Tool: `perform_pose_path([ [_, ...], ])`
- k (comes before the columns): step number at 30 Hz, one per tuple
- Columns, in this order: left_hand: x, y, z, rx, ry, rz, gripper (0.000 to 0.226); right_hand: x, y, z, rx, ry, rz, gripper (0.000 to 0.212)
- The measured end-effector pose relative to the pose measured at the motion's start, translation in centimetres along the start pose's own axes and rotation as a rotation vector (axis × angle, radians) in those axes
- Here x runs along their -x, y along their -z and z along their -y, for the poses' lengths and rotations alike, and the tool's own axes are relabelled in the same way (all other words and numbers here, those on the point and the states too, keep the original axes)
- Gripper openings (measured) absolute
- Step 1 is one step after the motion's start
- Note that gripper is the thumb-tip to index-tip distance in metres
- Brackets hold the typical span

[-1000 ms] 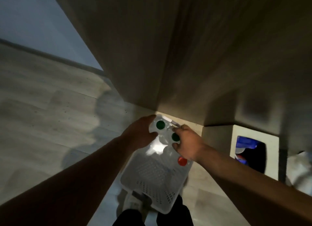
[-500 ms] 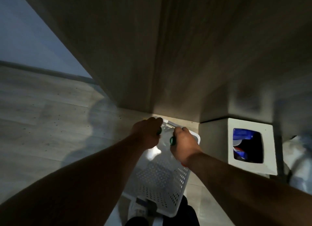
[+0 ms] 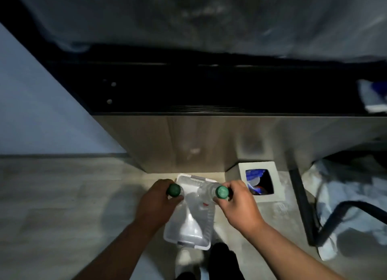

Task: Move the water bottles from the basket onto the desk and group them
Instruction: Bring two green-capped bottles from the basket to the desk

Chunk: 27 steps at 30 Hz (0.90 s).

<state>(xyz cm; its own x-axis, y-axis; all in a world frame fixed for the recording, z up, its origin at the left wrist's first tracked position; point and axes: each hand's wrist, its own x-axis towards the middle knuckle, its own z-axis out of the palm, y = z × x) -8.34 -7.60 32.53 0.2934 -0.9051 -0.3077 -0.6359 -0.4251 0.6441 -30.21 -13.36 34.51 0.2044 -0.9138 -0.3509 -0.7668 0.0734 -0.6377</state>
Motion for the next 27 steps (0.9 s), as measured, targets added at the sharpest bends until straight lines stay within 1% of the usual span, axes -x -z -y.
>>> perform_pose_path([
  [4, 5.1, 4.1, -6.3, 0.009, -0.093, 0.037, 0.023, 7.2, 6.1, 2.5, -0.096, 0.011, -0.078, 0.038],
  [7, 8.1, 5.8, -10.3, 0.050, -0.173, 0.049, 0.023, 12.5, 9.2, 2.8, -0.209, -0.021, -0.169, 0.035],
  [12, 11.8, 6.0, -16.5, 0.114, -0.398, 0.090, 0.023, 19.7, 13.3, 1.2, -0.380, -0.098, -0.326, 0.030],
  [14, 13.5, 5.2, -19.4, 0.173, -0.405, 0.145, 0.026, 21.9, 15.0, 0.0, -0.412, -0.143, -0.391, 0.027],
  [16, 15.4, 4.1, -22.3, 0.229, -0.382, 0.221, 0.038, 24.0, 16.6, -1.8, -0.438, -0.182, -0.469, 0.025],
  [18, 17.0, 2.6, -25.0, 0.265, -0.399, 0.278, 0.049, 26.0, 18.2, -3.8, -0.494, -0.215, -0.557, 0.024],
  [19, 17.7, 1.6, -26.2, 0.261, -0.412, 0.303, 0.051, 27.0, 19.0, -4.9, -0.524, -0.231, -0.594, 0.023],
  [20, 18.5, 0.5, -27.3, 0.253, -0.430, 0.323, 0.048, 28.1, 19.8, -6.1, -0.548, -0.246, -0.627, 0.023],
  [23, 21.7, -3.3, -30.4, 0.247, -0.461, 0.367, 0.025, 31.9, 22.3, -9.8, -0.590, -0.278, -0.705, 0.022],
  [25, 24.0, -6.0, -32.2, 0.244, -0.480, 0.385, 0.024, 34.6, 23.9, -12.5, -0.608, -0.303, -0.740, 0.022],
  [27, 25.8, -8.6, -34.2, 0.253, -0.512, 0.392, 0.029, 37.4, 25.3, -15.3, -0.628, -0.337, -0.773, 0.024],
])
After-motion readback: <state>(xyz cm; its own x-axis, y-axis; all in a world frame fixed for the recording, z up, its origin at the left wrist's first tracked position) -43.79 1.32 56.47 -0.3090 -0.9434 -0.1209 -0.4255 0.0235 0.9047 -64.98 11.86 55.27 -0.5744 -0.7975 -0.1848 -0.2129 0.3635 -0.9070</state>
